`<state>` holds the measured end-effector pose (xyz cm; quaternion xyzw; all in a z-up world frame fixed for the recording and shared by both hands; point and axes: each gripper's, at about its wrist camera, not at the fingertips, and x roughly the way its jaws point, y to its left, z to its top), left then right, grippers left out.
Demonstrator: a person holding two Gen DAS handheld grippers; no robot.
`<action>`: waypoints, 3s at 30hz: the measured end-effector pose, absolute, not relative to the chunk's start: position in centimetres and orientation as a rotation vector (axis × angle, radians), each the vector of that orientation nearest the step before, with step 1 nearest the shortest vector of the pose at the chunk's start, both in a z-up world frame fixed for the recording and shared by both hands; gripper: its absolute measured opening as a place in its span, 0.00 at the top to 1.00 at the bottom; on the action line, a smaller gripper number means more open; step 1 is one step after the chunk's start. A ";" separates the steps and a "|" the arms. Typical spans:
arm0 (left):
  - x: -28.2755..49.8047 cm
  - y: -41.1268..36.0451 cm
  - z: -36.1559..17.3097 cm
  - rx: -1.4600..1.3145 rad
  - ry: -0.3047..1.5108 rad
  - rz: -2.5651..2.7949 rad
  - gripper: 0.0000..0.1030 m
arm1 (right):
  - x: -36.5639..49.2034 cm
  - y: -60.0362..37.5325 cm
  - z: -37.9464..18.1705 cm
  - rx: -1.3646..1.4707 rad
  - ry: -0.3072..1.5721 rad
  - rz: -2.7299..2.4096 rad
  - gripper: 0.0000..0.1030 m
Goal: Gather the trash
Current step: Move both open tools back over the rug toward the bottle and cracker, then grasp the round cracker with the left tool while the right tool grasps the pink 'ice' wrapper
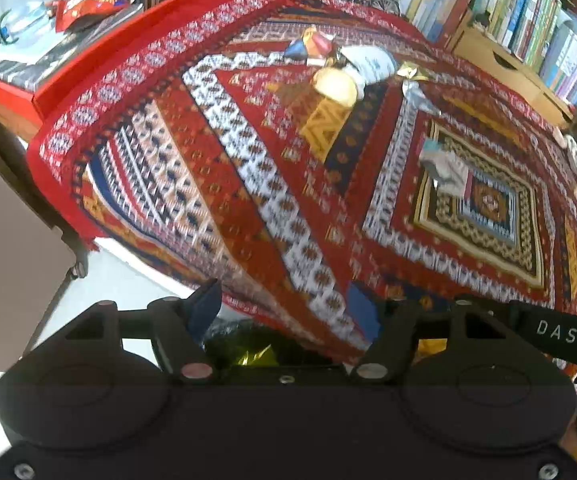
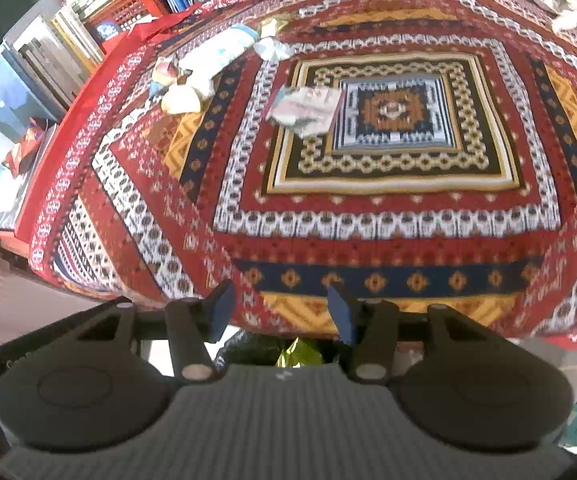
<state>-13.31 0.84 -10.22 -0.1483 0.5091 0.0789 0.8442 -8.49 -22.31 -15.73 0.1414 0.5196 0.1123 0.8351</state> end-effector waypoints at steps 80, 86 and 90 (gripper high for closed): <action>10.8 -2.4 -15.6 -0.363 1.076 0.233 0.70 | 10.0 -19.9 -18.7 -0.146 1.054 0.558 0.41; 9.7 -2.7 -15.7 -0.354 1.100 0.215 0.59 | 9.5 -19.8 -18.6 -0.140 1.057 0.545 0.41; 9.3 -2.7 -15.8 -0.375 1.108 0.215 0.58 | 9.1 -19.8 -18.8 -0.137 1.065 0.539 0.41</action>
